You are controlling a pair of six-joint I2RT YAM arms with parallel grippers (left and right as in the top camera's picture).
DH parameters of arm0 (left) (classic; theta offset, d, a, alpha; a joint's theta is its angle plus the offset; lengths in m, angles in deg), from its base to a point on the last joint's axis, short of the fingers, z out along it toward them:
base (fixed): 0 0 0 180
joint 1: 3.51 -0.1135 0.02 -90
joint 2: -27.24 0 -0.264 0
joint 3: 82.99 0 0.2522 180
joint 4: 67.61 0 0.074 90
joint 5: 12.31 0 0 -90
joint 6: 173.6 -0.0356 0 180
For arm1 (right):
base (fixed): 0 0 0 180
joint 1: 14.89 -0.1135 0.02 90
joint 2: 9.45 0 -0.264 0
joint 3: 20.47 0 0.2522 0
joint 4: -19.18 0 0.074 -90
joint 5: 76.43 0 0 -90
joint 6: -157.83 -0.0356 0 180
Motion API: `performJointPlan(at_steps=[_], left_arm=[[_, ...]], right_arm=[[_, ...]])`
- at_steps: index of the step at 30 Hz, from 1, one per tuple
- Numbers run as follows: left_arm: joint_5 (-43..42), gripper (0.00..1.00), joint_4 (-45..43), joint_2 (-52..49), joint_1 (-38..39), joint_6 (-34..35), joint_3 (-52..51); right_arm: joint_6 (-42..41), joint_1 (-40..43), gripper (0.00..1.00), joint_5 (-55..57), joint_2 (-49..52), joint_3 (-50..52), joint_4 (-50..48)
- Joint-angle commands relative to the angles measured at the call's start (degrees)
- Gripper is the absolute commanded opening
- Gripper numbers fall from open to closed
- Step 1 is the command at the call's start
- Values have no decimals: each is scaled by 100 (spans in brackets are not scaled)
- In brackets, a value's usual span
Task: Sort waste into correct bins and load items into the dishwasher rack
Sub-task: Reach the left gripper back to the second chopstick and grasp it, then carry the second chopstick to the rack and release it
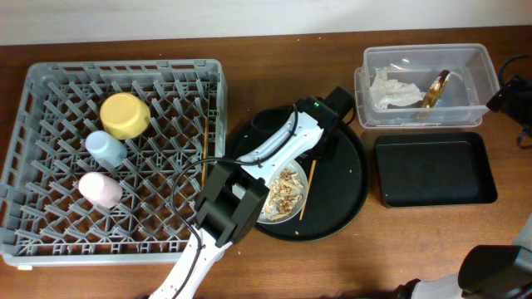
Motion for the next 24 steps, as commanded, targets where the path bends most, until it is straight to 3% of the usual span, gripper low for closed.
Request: performJointPlan(at_steps=[1,9,17,21,24], left_arm=[[-251,4,13,-17,33,-42,-186],[-256,1,162,264,31,-39,225],[-240,1,485,1274,-50,-205,800],[380,1,776,2122,-935,-586,879],[415,1,962,2398,-2081,-1270,876]], right_arm=[[-66,17,99,70,-33,-90,0],[-66,17,99,72,-33,-90,2],[-66,17,99,72,-33,-90,2],[-66,17,99,72,-33,-90,2],[-66,17,99,70,-33,-90,2]])
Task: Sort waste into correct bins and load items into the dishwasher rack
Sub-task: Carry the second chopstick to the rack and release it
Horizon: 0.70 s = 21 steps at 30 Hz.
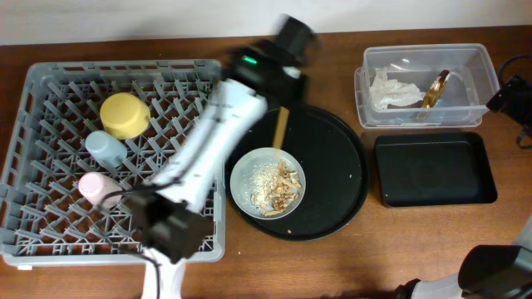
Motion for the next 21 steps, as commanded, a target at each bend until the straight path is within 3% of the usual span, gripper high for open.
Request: performJointPlan(at_steps=[1,5,10,13,20,21], left_arm=[[219,1,179,284,-1130,-756,96],[-525,1,339,-105,-1792,-1491,-184],[-136,1,260,-518,-1794,-1480,-197],[470,1,297,-664,-1812,-817,-197],[439,2,365,-1167,-1805,-269,-203],[442,7,367,-1169,-1805,-269,-203]], right_arm=[[-63,17,99,72,-33,-90,2],[-63,17,99,72,-33,-90,2],[-63,17,99,72,-33,-90,2],[-63,17,99,72,-33,-90,2],[-63,17,99,72,-33,-90,2],[-63,17,99,72,-33,-90,2]])
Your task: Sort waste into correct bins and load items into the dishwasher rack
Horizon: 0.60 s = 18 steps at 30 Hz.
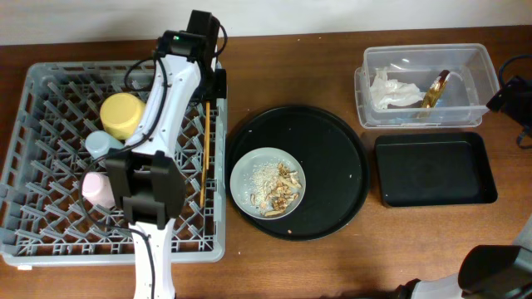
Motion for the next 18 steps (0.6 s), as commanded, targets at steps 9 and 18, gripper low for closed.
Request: performJointPlan(at_steps=[9,18], left_arm=[[125,87,680,-63,-11,201,1038],[127,99,2092,-63,-914,857,4653]], right_arm=[[-61,17,99,72,-33,-90,4],[-61,17,98,70,-33,-90,4]])
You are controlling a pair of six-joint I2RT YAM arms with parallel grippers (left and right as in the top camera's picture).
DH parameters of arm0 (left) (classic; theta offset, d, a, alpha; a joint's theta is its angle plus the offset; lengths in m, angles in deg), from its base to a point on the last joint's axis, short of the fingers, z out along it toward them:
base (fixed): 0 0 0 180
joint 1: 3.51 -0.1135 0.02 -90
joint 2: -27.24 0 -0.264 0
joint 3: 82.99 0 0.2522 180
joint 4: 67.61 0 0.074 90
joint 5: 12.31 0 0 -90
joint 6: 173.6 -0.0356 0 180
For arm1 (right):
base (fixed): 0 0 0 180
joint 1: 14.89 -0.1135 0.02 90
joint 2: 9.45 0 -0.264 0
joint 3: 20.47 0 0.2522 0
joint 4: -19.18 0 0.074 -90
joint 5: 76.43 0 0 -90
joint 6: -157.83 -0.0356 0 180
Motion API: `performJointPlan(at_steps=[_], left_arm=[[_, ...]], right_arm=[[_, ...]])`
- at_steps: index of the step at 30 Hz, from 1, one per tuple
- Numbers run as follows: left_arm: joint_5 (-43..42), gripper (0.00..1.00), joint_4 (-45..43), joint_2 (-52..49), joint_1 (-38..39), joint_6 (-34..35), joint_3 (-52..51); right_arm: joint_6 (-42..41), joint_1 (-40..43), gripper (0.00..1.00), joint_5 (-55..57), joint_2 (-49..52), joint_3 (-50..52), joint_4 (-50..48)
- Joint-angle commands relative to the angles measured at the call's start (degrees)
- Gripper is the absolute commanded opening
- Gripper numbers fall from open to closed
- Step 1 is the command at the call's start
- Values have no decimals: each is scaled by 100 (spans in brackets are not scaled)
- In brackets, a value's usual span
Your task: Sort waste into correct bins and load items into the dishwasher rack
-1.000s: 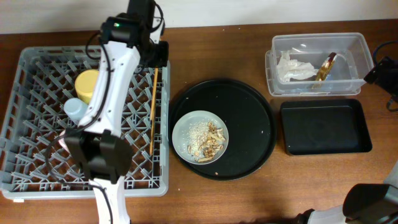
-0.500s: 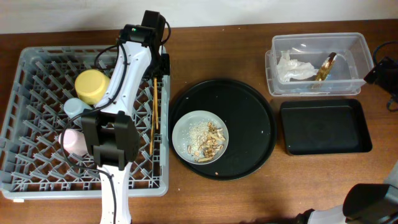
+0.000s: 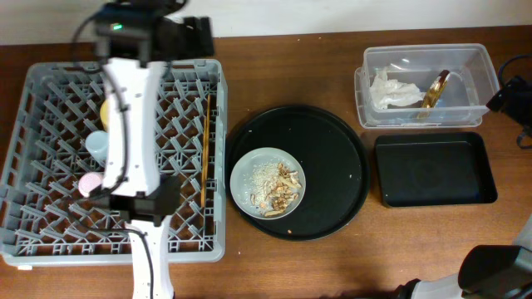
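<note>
My left arm reaches up across the grey dishwasher rack (image 3: 50, 100). Its gripper (image 3: 198, 35) hangs over the rack's far right corner, apparently open, with nothing in it. Wooden chopsticks (image 3: 205, 145) lie lengthwise along the rack's right side. A yellow cup (image 3: 105, 112), a blue cup (image 3: 96, 146) and a pink cup (image 3: 89, 181) stand in the rack, partly hidden by the arm. On the round black tray (image 3: 332, 166) sits a pale plate (image 3: 249, 170) with food scraps (image 3: 278, 189). Only a dark part of my right arm (image 3: 509, 90) shows at the right edge.
A clear plastic bin (image 3: 478, 58) at the back right holds crumpled white tissue (image 3: 391, 90) and a gold-coloured item (image 3: 436, 90). In front of it stands an empty rectangular black tray (image 3: 432, 170). The table is brown wood.
My left gripper was at the rack's upper right edge, above the chopsticks. It has since shifted left and further back and now holds nothing. The plate and bins are unchanged.
At first my left gripper was over the round tray, where a chopstick lay beside the plate. Then it was between tray and rack with the chopstick in it. Then it was at the rack's right edge. The chopstick now lies in the rack and the tray holds only the plate.
</note>
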Motion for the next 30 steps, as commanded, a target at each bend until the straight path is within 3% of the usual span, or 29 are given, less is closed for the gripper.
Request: performJointPlan(at_steps=[1,6,11,12,14,16,18,19,22,23,25,26,28,30], left_arm=[[46,99,295,15,-975,658,323],[28,99,367,9,-1880,667,205],[26,99,367,9,-2267,669,203],[26,99,367,9,-2288,667,203],[26,99,367,9,-2282,667,203],[26,99,367,9,-2282,669,203],[26,99,367,9,-2282,667,203],[26,99,367,9,-2282,667,203],[26,99,367,9,-2282,667,203],[26,99,367,9,-2282,667,203],[26,99,367,9,-2282,667,203],[26,99,367,9,-2282,667,203],[26,99,367,9,-2282,667,203],[26,99,367,9,-2282,667,203]], right_arm=[[-63,17,99,72,-33,-90,4],[-68,15,99,-103,-33,-90,-459],[-66,15,99,-3097,-33,-90,-590],[-63,13,99,-4111,-33,-90,-450],[522,-315,99,-5099,-31,-57,-407],[1084,-1172,99,-4699,-31,13,-173],[1078,-1996,99,-3818,0,157,-142],[1080,-2857,99,-3069,111,302,-201],[1080,-4218,99,-2640,481,334,-566],[1069,-4522,88,-2535,601,334,-901],[647,-5171,40,-1825,1104,339,-1217],[341,-5337,38,-1447,1338,356,-1220],[125,-5554,49,-1084,1803,391,-1217],[120,-5698,51,-1095,2323,396,-1211]])
